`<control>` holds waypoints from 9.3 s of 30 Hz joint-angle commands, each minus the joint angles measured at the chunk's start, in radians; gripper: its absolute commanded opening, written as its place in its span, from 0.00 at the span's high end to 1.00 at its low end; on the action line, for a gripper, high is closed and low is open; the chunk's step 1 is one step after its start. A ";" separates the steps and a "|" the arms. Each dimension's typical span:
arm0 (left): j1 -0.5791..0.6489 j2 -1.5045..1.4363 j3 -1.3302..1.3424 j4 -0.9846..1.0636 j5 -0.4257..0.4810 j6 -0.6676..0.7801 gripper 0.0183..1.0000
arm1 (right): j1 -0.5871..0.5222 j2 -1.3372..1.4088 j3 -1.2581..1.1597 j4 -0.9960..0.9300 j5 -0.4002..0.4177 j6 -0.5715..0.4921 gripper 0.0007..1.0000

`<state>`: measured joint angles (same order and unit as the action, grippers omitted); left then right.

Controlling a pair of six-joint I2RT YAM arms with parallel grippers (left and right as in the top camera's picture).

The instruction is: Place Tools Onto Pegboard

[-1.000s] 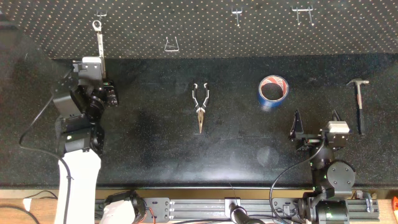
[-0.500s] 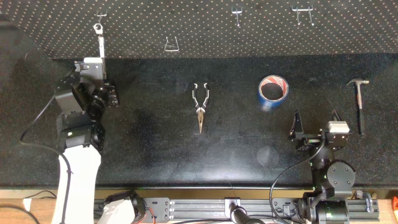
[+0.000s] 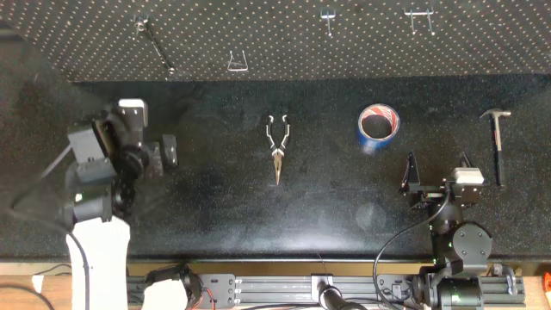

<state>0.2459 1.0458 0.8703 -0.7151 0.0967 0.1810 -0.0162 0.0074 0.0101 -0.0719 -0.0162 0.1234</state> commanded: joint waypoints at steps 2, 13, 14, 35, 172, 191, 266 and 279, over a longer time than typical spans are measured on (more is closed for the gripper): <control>0.002 -0.153 -0.001 -0.224 -0.006 -0.045 0.00 | 0.008 -0.006 -0.006 -0.002 0.009 0.014 0.01; -0.698 0.507 0.253 -0.209 -0.170 -0.730 0.00 | 0.008 -0.006 -0.006 -0.002 0.009 0.014 0.01; -0.737 0.606 0.355 -0.226 -0.184 -0.732 0.00 | 0.008 -0.006 -0.006 -0.002 0.009 0.014 0.01; -0.756 1.010 0.617 -0.140 -0.149 -0.792 0.00 | 0.008 -0.006 -0.006 -0.002 0.009 0.014 0.01; -0.535 0.570 0.109 1.111 -0.376 -0.453 0.99 | 0.008 -0.006 -0.006 -0.002 0.009 0.014 0.01; -0.534 0.550 0.109 1.100 -0.376 -0.452 0.01 | 0.008 -0.006 -0.006 -0.002 0.009 0.014 0.01; -0.292 -1.043 -0.865 0.635 -0.099 -0.280 0.01 | 0.086 0.637 0.495 -0.020 0.008 0.082 0.01; -0.292 -1.043 -0.865 0.635 -0.100 -0.280 0.01 | 0.229 1.039 0.826 -0.464 -0.134 0.120 0.02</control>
<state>-0.0414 0.0116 0.0078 -0.0738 -0.0166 -0.1116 0.2054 1.0309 0.7944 -0.4889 -0.1371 0.2131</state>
